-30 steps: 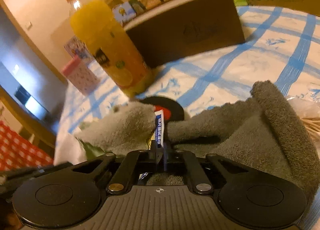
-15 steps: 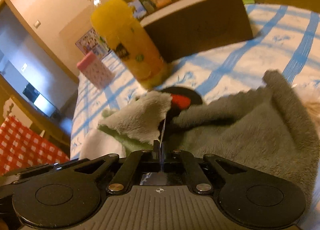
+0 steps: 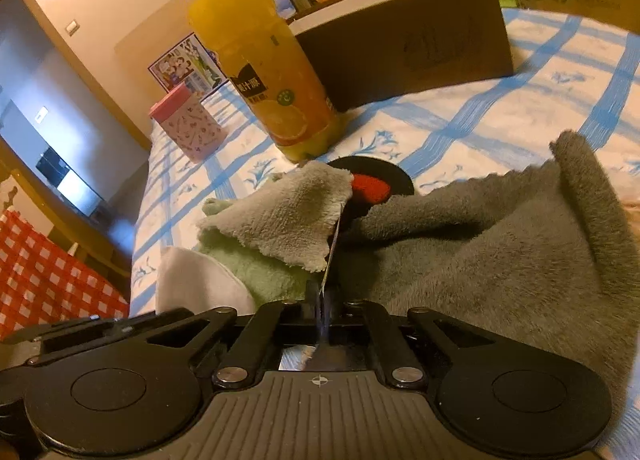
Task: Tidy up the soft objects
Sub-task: 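Lift the white cloth with the left tool while the right tool grasps the card packet, then carry the white cloth and card packet into the brown box and release both, then move both open tools back over the towel pile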
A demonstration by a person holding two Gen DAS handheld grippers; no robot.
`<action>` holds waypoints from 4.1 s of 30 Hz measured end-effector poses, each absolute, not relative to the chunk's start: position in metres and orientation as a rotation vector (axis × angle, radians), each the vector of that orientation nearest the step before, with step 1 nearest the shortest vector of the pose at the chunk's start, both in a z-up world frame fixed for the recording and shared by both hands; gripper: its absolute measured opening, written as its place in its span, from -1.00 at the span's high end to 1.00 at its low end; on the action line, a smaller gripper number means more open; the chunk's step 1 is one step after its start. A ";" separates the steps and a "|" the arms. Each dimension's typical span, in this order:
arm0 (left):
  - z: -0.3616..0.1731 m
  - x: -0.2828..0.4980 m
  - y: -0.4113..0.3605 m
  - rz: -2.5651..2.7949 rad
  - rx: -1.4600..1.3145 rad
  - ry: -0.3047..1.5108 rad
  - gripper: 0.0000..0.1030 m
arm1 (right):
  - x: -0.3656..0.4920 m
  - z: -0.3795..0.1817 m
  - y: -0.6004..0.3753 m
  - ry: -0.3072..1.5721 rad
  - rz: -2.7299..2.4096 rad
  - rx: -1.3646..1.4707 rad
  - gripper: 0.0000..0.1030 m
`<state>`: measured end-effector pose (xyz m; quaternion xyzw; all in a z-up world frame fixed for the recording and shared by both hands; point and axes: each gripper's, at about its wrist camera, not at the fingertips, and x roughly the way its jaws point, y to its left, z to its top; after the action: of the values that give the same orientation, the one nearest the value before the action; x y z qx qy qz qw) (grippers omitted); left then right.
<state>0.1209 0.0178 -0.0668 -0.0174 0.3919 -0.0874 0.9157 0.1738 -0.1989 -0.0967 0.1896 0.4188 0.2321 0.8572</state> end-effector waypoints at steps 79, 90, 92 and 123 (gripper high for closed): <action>0.030 0.373 -0.117 -0.218 0.054 0.668 0.44 | 0.370 0.013 -0.347 0.603 0.344 0.427 0.16; 0.060 0.268 -0.068 -0.230 0.042 0.638 0.36 | 0.269 0.029 -0.343 0.618 0.306 0.450 0.13; 0.066 0.252 -0.058 -0.220 0.033 0.630 0.35 | 0.254 0.031 -0.342 0.615 0.307 0.460 0.13; -0.001 0.121 -0.020 -0.203 0.011 0.904 0.34 | 0.112 -0.032 -0.280 0.826 0.345 0.251 -0.05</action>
<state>0.1213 -0.0202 -0.0012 0.0055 0.4359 -0.0978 0.8947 0.1121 -0.2796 -0.0321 0.1211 0.3984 0.1661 0.8939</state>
